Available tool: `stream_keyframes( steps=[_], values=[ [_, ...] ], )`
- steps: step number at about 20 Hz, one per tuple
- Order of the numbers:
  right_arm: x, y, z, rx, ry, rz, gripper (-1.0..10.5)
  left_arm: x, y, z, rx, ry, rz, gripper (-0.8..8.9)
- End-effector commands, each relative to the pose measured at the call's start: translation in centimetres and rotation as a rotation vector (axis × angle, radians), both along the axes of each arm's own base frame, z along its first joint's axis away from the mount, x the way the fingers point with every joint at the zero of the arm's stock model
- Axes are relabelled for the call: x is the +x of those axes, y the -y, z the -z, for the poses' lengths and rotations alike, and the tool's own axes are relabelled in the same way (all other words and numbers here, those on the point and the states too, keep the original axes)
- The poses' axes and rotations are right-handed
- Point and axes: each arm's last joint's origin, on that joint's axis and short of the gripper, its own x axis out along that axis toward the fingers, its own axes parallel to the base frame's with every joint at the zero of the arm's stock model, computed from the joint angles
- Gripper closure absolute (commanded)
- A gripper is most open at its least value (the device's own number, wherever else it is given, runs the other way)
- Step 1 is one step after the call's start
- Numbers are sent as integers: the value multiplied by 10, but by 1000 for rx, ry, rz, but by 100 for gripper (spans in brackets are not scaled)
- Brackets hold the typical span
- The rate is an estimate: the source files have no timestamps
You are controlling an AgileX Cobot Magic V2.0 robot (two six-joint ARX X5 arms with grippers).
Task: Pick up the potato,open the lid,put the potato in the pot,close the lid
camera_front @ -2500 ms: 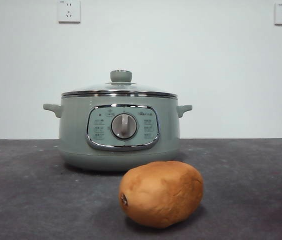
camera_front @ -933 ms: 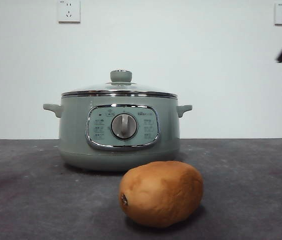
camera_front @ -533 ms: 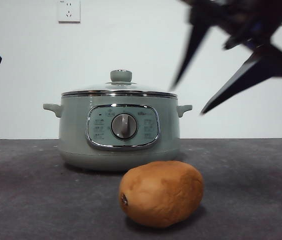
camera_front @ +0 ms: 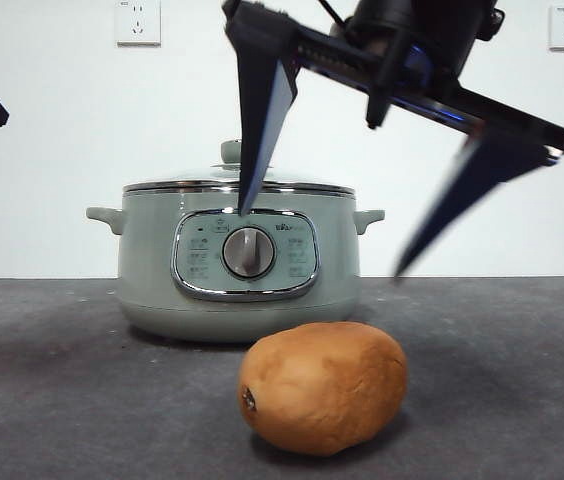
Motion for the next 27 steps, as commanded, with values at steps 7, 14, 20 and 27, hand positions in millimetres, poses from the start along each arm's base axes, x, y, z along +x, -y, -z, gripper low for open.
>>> stream_keyframes(
  steps=[7, 14, 20, 27],
  values=[
    [6, -7, 17, -60, -25, 3, 307, -1, 8, -1, -4, 0, 47, 817],
    [12, -14, 38, -123, -76, 31, 311, -3, 13, -1, -4, 0, 76, 817],
    [20, -22, 53, -123, -85, 85, 317, -4, 16, -1, -4, 0, 94, 817],
    [26, -28, 66, -123, -81, 110, 441, -4, 16, 0, -3, -7, 95, 817]
  ],
)
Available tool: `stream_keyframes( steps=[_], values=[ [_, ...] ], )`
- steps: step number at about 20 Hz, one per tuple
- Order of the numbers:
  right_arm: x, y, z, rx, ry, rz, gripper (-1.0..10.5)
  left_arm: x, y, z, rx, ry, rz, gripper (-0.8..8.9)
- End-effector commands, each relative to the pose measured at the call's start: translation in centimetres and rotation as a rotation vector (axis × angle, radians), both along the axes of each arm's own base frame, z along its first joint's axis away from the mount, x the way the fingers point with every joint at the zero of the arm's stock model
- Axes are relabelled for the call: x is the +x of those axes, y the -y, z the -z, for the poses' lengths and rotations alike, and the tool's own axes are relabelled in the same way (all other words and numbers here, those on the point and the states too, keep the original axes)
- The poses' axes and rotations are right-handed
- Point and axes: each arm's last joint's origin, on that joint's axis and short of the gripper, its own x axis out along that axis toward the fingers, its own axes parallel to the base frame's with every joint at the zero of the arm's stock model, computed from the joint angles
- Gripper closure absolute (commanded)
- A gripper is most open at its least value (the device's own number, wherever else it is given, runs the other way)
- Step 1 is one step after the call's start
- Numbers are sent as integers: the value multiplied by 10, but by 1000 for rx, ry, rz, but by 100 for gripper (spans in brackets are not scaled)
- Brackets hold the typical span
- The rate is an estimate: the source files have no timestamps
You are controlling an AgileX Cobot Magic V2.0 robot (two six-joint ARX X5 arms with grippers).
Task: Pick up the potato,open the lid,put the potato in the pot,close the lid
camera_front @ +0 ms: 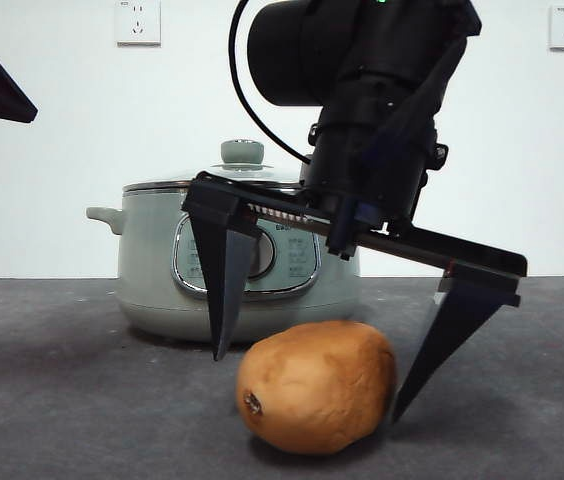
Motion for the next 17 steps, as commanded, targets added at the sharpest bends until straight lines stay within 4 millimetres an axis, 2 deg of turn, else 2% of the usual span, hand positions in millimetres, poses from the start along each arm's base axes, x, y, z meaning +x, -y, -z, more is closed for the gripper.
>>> stream_keyframes(
  steps=[1, 2, 9, 13, 17],
  values=[
    [2, -1, 2, -3, 7, 13, 579, 0, 0, 0, -4, -5, 1, 817],
    [2, -1, 2, -5, 7, 13, 675, 0, 0, 0, -4, -5, 1, 817],
    [-2, 5, 7, -94, 4, -113, 958, 0, 0, 0, -3, -4, 1, 817],
    [-3, 7, 3, -113, 38, -173, 958, 0, 0, -2, -4, 1, 1, 818],
    [-6, 9, -28, -45, 150, -312, 958, 9, 2, -18, 17, -47, 7, 818]
  ],
)
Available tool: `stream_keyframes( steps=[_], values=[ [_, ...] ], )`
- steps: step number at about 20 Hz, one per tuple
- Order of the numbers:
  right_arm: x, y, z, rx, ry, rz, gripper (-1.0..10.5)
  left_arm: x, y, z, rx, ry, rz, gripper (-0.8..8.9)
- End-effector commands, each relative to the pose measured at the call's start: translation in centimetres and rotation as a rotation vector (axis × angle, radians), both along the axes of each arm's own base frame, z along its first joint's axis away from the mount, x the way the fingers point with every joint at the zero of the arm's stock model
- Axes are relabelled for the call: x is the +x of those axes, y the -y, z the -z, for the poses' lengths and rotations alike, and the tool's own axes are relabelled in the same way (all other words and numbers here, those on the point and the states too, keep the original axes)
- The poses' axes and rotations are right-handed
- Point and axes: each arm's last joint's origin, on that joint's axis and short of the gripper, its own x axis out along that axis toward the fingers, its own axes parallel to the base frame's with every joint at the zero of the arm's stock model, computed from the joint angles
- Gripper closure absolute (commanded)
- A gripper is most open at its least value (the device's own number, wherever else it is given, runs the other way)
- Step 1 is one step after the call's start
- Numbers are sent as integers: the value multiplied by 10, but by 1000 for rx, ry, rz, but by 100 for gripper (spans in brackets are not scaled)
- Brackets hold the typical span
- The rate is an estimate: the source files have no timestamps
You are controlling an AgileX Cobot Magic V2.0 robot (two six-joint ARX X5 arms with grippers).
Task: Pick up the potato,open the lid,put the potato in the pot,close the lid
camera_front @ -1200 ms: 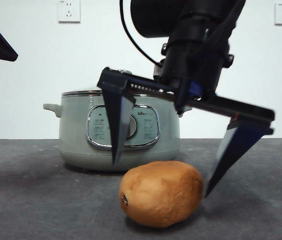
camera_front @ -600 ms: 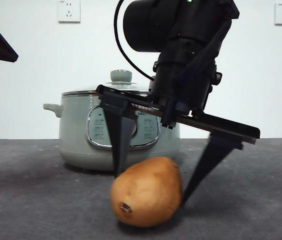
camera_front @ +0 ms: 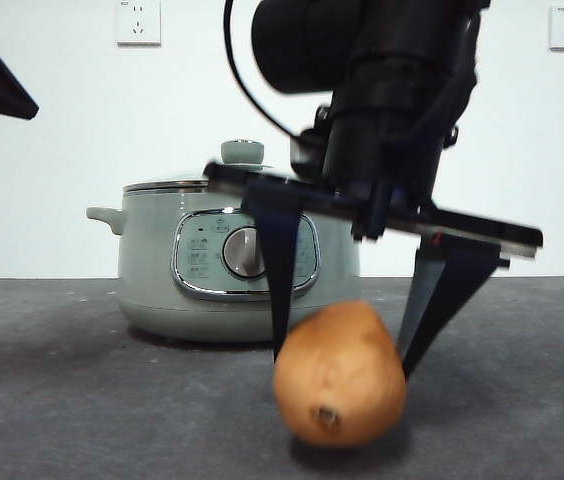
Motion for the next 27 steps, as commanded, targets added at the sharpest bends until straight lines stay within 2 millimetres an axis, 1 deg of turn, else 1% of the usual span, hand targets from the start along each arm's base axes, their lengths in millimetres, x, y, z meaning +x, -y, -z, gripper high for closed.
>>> stream_keyframes(
  steps=[1, 5, 8, 9, 10, 11, 12, 13, 16, 19, 20, 21, 22, 24, 27],
  values=[
    [-2, 2, -26, 49, 91, -141, 958, 9, 2, -15, 27, -23, 16, 818],
    [-11, 12, -69, 78, 196, -324, 958, 38, 9, -46, 103, -105, 56, 815],
    [-18, 21, -92, 77, 250, -445, 958, 67, 19, -64, 154, -160, 105, 805],
    [-21, 25, -99, 72, 270, -480, 958, 79, 25, -69, 171, -176, 110, 745],
    [-23, 28, -103, 68, 283, -503, 958, 88, 30, -72, 193, -190, 103, 650],
    [-26, 31, -107, 62, 295, -530, 958, 100, 36, -76, 225, -202, 91, 536],
    [-29, 34, -110, 58, 299, -550, 958, 109, 42, -79, 254, -207, 89, 474],
    [-31, 38, -113, 42, 305, -569, 958, 119, 50, -83, 290, -212, 96, 445],
    [-36, 45, -117, -12, 324, -585, 958, 145, 70, -91, 327, -236, 134, 432],
    [-37, 47, -118, -24, 331, -583, 958, 171, 92, -98, 345, -231, 172, 430],
    [-37, 47, -118, -24, 332, -587, 958, 177, 99, -100, 358, -224, 170, 395],
    [-37, 47, -118, -24, 333, -589, 958, 183, 107, -99, 381, -215, 165, 312],
    [-37, 47, -118, -24, 332, -589, 958, 188, 113, -99, 406, -207, 172, 268],
    [-38, 47, -118, -32, 320, -591, 958, 197, 126, -94, 448, -194, 156, 268],
    [-38, 48, -117, -35, 315, -593, 958, 203, 140, -85, 467, -176, 172, 269]
  ],
)
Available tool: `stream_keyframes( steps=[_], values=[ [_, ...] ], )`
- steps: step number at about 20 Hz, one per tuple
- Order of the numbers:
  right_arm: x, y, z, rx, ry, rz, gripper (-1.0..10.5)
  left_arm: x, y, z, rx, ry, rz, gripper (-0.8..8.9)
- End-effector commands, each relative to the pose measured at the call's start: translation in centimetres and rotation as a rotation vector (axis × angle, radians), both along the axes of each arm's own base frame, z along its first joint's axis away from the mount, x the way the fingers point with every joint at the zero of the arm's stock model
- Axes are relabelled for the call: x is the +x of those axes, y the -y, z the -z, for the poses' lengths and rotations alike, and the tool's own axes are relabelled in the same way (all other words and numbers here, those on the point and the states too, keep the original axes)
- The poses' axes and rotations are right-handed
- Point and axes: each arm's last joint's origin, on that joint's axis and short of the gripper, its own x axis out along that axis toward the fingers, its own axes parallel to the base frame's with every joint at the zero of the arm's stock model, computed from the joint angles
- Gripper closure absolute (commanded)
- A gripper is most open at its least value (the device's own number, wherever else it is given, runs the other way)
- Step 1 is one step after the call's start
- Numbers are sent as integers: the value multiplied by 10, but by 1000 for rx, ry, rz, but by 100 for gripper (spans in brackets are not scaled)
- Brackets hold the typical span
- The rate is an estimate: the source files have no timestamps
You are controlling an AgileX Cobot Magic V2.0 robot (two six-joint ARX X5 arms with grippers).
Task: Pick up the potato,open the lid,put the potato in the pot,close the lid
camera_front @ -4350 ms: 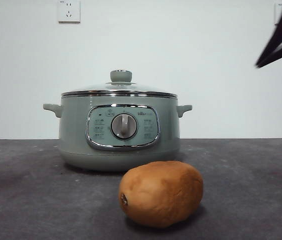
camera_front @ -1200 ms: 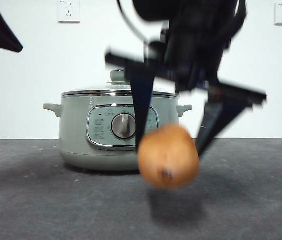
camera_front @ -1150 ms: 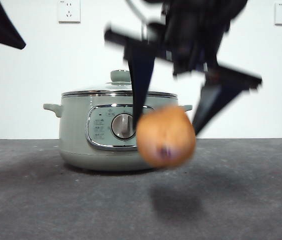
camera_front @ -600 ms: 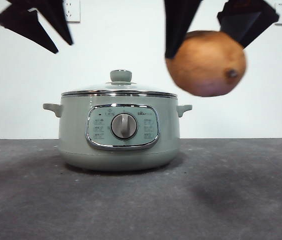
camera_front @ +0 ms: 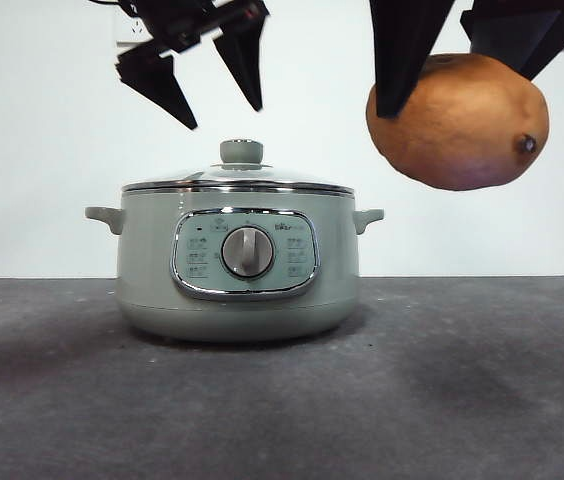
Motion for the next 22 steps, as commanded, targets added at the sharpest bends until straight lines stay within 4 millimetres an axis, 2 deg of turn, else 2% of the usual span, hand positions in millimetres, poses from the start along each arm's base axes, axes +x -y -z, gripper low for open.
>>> stream_keyframes(
  steps=[1, 14, 18, 20, 22],
  values=[
    [0, 0, -1, 2, 5, -8, 958, 4, 10, 10, 20, 1, 34, 272],
    [0, -1, -1, 7, 9, -9, 958, 15, 19, 24, 19, 5, 3, 285],
    [0, -1, -1, 7, 8, -6, 958, 20, 21, 40, 47, -53, -2, 290],
    [0, -1, -1, 9, 5, -6, 958, 22, 22, 43, 48, -58, -8, 359],
    [0, -1, -1, 9, 6, -6, 958, 22, 25, 42, 45, -42, -4, 379]
  ],
)
